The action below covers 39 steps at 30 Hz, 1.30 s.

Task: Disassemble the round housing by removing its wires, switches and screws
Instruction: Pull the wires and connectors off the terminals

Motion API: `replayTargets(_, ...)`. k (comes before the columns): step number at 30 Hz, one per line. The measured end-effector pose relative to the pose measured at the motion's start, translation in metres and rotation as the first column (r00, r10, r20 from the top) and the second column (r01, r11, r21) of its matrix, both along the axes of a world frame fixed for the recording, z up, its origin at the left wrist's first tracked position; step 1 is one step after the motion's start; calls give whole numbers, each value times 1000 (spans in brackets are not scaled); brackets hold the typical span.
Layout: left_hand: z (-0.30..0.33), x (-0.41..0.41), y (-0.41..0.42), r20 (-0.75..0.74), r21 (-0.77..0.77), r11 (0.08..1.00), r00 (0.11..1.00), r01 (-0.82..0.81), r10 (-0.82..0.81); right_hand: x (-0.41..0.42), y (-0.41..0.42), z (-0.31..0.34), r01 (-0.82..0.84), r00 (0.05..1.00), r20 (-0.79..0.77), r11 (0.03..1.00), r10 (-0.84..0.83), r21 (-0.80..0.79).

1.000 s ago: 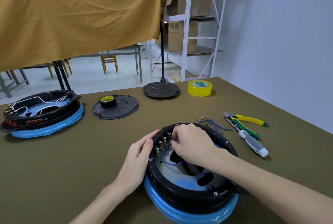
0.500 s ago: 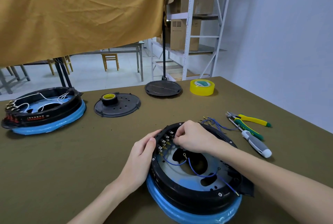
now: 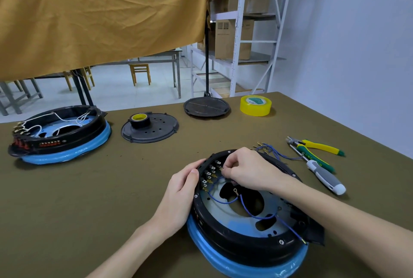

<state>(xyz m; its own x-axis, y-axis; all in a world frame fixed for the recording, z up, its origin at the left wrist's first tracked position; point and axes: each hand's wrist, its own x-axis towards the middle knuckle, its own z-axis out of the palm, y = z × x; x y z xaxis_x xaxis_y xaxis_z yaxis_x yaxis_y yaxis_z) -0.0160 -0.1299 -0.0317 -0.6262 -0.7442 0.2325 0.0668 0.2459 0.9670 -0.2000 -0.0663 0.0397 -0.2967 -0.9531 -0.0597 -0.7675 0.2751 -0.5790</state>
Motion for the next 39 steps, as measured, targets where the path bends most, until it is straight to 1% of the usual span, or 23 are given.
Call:
replayTargets(3,-1,0,-1,5,2,1000,1000,-7,7,1,7,0,14,996,-92,999,-17,-36)
replayTargets(5,-1,0,-1,6,0,1000,1000,-10,10,3,13,1,7,983,-185,997,-22,-77)
replayTargets(7,0,0,-1,8,-11,1000,1000,-11,12,9,16,2,-47,963,-271,990,9,-134)
replayTargets(9,0,0,-1,10,-18,1000,1000,-12,13,17,16,1,-105,942,-331,982,49,-155)
replayTargets(10,0,0,0,9,-18,1000,1000,-12,12,21,15,-1,-114,942,-332,980,54,-163)
replayTargets(14,1,0,1,6,-18,1000,1000,-7,7,20,10,-6,-51,974,-227,983,10,-175)
replayTargets(20,0,0,-1,12,-20,1000,1000,-9,9,18,9,-12,-37,976,-218,987,2,-157)
replayTargets(26,-1,0,-1,15,-20,1000,1000,-15,15,20,2,-8,-3,992,-126,995,-10,-101)
replayTargets(32,1,0,-1,23,-31,999,1000,-11,12,23,6,-13,-21,974,-228,991,-9,-129)
replayTargets(39,4,1,-1,29,-65,998,1000,-11,13,27,8,-11,-36,959,-283,987,-11,-159)
